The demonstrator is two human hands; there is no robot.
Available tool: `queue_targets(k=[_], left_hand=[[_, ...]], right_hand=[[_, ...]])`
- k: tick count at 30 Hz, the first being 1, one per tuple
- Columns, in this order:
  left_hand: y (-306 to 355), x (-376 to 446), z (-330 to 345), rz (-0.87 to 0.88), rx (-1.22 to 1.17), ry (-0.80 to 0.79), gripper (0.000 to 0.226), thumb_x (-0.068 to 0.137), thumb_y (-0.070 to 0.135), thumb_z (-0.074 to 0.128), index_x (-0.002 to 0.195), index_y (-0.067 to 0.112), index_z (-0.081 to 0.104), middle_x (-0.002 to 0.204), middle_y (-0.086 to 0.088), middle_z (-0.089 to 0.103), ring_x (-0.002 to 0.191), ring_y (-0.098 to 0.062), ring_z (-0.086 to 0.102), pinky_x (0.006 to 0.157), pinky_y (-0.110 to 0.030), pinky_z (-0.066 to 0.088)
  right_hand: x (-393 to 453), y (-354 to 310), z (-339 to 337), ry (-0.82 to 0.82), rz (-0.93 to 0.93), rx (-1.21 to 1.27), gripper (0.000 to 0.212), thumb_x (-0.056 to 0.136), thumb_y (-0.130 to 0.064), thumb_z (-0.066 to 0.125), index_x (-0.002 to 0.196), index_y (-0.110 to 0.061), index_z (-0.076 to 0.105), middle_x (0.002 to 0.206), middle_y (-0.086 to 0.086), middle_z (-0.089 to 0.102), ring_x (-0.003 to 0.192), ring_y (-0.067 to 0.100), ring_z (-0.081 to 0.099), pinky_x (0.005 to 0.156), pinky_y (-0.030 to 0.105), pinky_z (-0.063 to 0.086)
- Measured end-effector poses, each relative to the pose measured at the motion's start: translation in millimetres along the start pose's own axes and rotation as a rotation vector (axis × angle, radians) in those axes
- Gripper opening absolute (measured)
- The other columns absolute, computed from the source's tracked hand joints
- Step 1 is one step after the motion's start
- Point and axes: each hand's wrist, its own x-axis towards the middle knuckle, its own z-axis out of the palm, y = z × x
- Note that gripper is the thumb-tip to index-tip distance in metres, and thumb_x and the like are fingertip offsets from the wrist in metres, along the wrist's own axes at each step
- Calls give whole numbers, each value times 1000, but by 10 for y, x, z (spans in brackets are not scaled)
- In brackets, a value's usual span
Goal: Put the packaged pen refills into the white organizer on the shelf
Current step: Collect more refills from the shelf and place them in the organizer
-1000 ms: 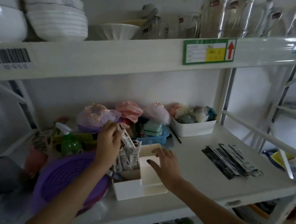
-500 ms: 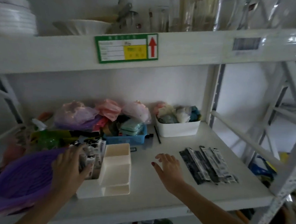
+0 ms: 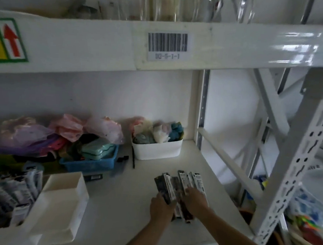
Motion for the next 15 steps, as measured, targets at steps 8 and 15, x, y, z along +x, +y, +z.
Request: queue_targets(k=[8,15], left_hand=[[561,163,370,-370,-453,122,48,87,19,59,127,-5,48,130,-22,57,115,-31,59,89,-33,51],[345,-2,188,-281,-807,239,20,97,20,48,94,4,60,74,-17,72,59,-27,69,52,-32,59]], right_hand=[[263,424,-171,-333,-221,296,30,91,-6,39,70,-19,57,74,2,58,86,24,59,72,26,42],[305,105,-329,-264,-350,413,28,94,-27,42,85,-9,62,70,0,54,71,19,56,61,24,38]])
